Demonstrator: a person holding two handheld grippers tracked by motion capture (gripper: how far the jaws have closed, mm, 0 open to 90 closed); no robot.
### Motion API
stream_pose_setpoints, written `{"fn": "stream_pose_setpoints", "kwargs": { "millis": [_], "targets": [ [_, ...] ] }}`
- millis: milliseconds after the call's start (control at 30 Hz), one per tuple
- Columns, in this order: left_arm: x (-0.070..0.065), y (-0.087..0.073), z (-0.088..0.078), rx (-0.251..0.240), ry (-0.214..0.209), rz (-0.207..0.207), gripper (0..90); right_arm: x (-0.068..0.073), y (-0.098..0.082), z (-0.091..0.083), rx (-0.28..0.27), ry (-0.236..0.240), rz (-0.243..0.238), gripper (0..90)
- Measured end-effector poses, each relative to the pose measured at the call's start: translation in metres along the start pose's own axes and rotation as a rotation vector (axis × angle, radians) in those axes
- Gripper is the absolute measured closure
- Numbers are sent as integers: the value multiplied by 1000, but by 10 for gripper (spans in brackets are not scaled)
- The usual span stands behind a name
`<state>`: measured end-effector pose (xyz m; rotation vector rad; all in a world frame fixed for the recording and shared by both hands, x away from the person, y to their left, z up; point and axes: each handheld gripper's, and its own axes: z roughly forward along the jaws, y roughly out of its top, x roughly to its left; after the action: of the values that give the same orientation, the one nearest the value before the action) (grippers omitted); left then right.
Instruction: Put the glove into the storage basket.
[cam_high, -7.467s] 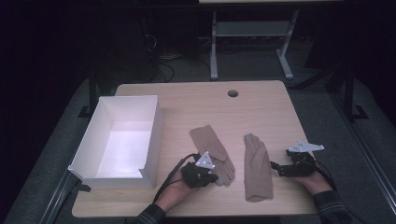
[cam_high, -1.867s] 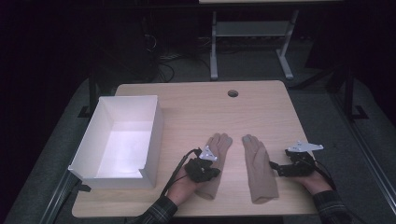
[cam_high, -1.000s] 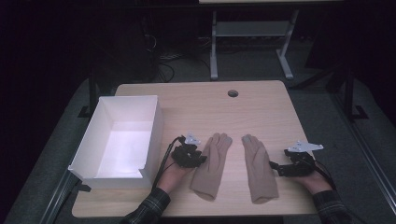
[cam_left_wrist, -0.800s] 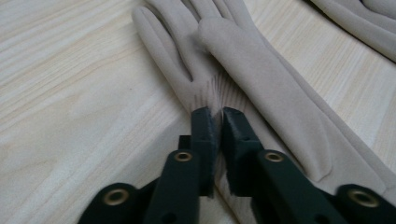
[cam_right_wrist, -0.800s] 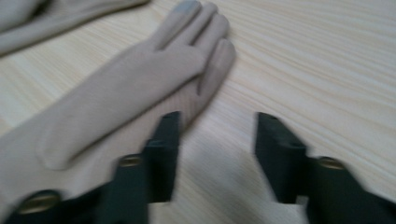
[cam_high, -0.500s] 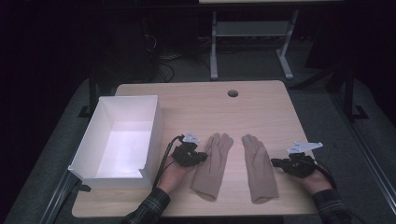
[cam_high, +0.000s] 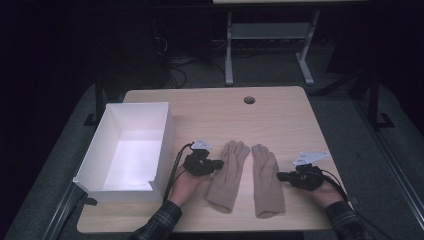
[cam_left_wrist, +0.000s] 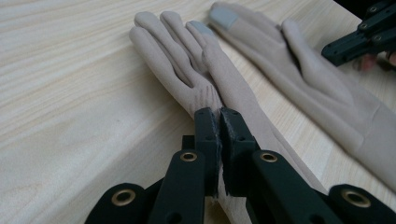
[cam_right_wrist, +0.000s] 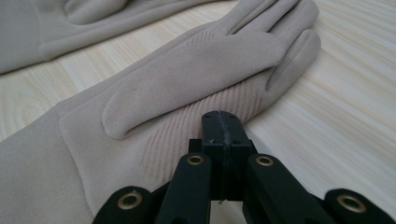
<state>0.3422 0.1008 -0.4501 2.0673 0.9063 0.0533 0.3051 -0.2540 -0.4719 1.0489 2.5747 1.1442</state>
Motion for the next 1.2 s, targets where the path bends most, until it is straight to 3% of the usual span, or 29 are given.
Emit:
{"fn": "stream_pose_setpoints", "kwargs": {
  "millis": [467, 767, 1200],
  "targets": [
    [-7, 7, -7, -52, -64, 3, 858, 20, 15, 19, 6, 65, -33, 899],
    [-9, 11, -14, -95, -117, -27, 859, 29, 25, 32, 1, 94, -58, 899],
    [-16, 14, -9, -85, -143, -6, 873, 52, 44, 56, -4, 124, -111, 899]
  ]
}}
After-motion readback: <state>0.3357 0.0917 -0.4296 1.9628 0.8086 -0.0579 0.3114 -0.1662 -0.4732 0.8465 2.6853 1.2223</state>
